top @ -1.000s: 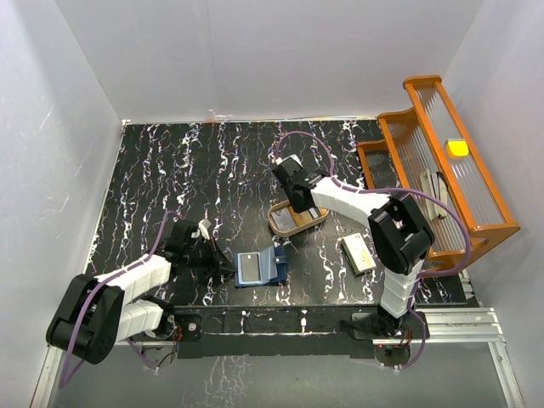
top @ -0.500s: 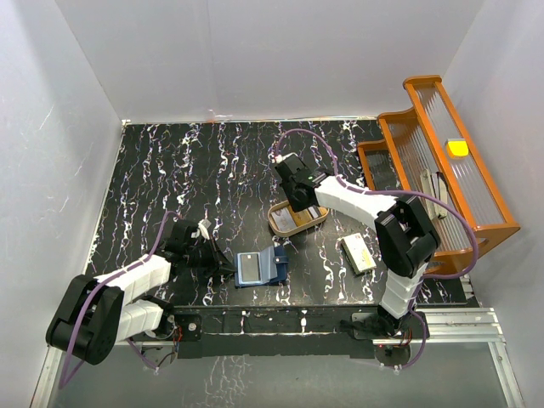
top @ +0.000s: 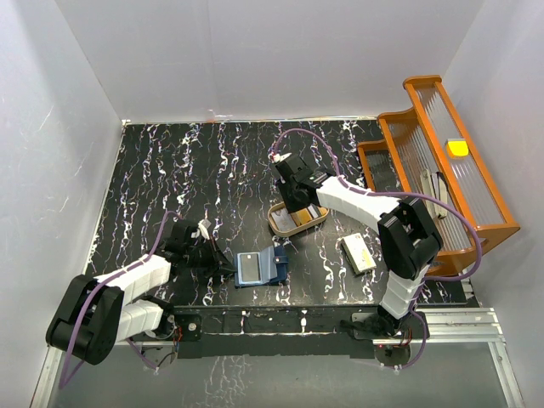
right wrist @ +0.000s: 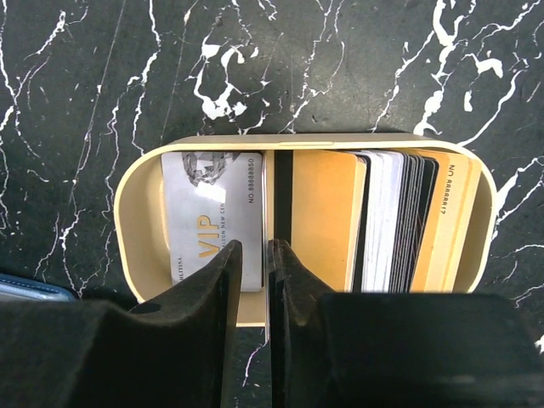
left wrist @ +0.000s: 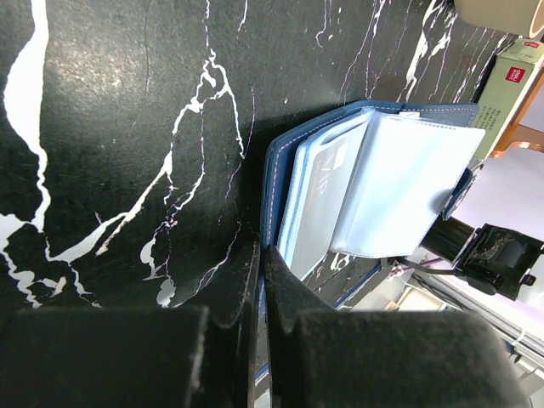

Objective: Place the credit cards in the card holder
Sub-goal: Pick up the credit card from the storage box.

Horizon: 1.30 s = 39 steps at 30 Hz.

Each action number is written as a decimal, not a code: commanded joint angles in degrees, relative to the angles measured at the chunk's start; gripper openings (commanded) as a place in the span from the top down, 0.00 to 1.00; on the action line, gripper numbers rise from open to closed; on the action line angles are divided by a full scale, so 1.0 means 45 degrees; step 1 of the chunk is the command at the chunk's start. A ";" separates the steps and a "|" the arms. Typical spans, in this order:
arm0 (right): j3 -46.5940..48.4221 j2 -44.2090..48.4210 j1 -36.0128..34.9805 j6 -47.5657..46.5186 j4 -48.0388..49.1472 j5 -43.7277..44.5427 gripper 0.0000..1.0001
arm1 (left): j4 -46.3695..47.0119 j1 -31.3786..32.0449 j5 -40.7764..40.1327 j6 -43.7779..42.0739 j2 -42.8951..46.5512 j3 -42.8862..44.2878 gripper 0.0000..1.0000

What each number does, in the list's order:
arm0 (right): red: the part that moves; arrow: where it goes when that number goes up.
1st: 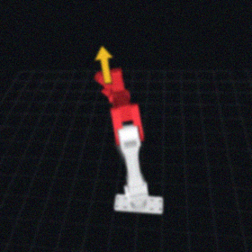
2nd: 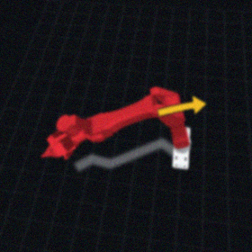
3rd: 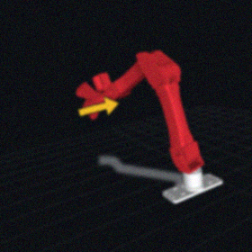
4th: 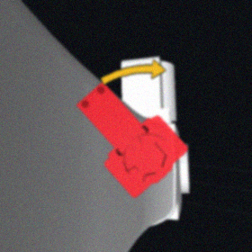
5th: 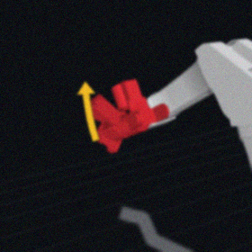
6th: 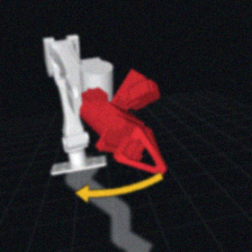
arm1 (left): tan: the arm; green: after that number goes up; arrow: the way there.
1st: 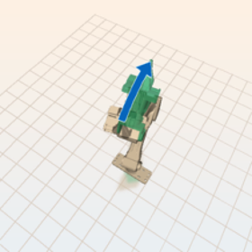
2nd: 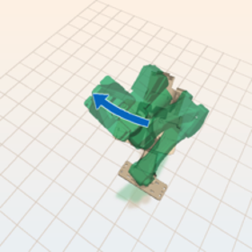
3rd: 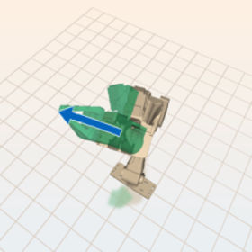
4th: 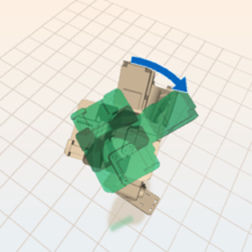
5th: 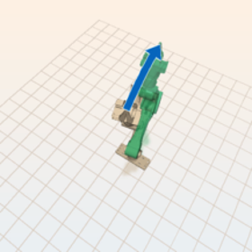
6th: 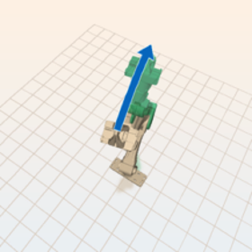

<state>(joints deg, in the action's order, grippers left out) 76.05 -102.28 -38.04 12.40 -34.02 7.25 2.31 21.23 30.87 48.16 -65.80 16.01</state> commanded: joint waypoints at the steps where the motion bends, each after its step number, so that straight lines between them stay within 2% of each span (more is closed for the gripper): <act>1: -0.0042 0.0340 -0.0048 0.0230 0.0618 -0.0307 0.81 | -0.0200 0.0067 0.0104 0.0001 0.0256 0.0094 1.00; 9: 0.0032 0.0127 -0.0044 0.0326 0.0365 0.0326 0.80 | -0.0235 0.0066 0.0092 0.0001 0.0276 0.0100 1.00; 16: 0.0244 0.0006 -0.0052 0.0214 0.0018 0.1047 0.96 | -0.0364 0.0066 -0.0003 0.0020 0.0300 0.0189 0.97; 18: 0.0300 -0.0006 -0.0042 0.0176 -0.0063 0.1157 1.00 | -0.0450 0.0067 -0.0052 0.0037 0.0349 0.0216 0.93; 24: 0.0472 0.0098 -0.0059 0.0095 -0.0208 0.1208 1.00 | -0.0940 0.0066 -0.0334 0.0049 0.0723 0.0503 0.76; 27: 0.0603 0.0263 -0.0061 0.0105 -0.0338 0.1404 1.00 | -0.1559 0.0067 -0.0778 0.0021 0.1009 0.0820 0.65; 30: 0.0705 0.0481 -0.0053 0.0171 -0.0517 0.1582 1.00 | -0.2296 0.0066 -0.1267 -0.0065 0.1410 0.1191 0.58; 36: 0.0722 0.1715 -0.0059 0.0497 -0.0741 0.1569 1.00 | -0.3539 0.0066 -0.1712 -0.0055 0.2175 0.2363 0.47; 39: 0.0626 0.2281 -0.0061 0.0770 -0.0746 0.1316 1.00 | -0.3729 0.0071 -0.1512 0.0127 0.2498 0.3044 0.36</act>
<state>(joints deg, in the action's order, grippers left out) 76.47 -97.69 -38.15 14.06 -37.85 12.58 -10.76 21.23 23.83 48.36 -57.14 25.15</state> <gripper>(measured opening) 0.009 0.593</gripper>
